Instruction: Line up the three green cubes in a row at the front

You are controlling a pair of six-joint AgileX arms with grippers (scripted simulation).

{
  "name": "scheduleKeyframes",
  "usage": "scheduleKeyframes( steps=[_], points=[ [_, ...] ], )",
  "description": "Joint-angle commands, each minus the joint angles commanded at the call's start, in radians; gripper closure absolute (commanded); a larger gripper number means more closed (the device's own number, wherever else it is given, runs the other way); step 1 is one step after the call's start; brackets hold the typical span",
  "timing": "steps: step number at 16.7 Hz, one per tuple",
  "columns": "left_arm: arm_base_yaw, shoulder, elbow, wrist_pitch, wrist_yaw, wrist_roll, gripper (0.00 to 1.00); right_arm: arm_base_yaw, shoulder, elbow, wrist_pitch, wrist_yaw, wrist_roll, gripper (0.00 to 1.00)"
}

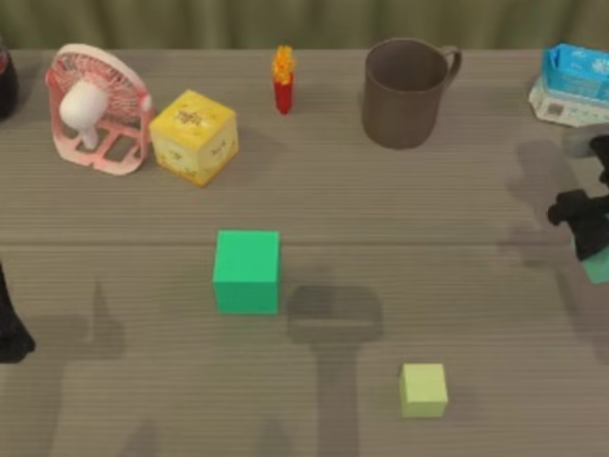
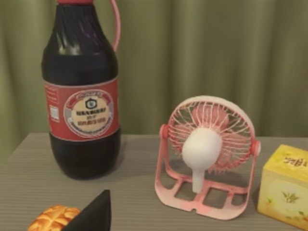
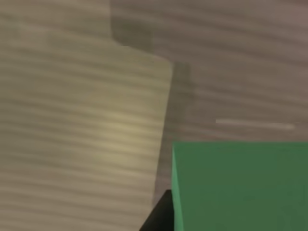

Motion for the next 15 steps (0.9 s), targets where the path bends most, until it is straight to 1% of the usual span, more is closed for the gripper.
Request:
scheduleKeyframes(
  steps=[5, 7, 9, 11, 15],
  points=[
    [0.0, 0.0, 0.0, 0.0, 0.0, 0.0, 0.0, -0.002, -0.002, 0.003, -0.006, 0.0, 0.003, 1.0],
    [0.0, 0.0, 0.0, 0.0, 0.0, 0.0, 0.0, 0.031, 0.004, 0.014, -0.012, 0.0, 0.037, 1.0],
    [0.0, 0.0, 0.0, 0.0, 0.0, 0.0, 0.0, 0.1, 0.014, 0.03, -0.024, 0.002, 0.111, 1.0],
    [0.0, 0.0, 0.0, 0.0, 0.0, 0.0, 0.0, 0.196, 0.023, 0.047, -0.04, 0.005, 0.228, 1.0],
    [0.0, 0.0, 0.0, 0.0, 0.0, 0.0, 0.0, 0.435, 0.034, 0.073, -0.076, 0.01, 0.55, 1.0]
  ],
)
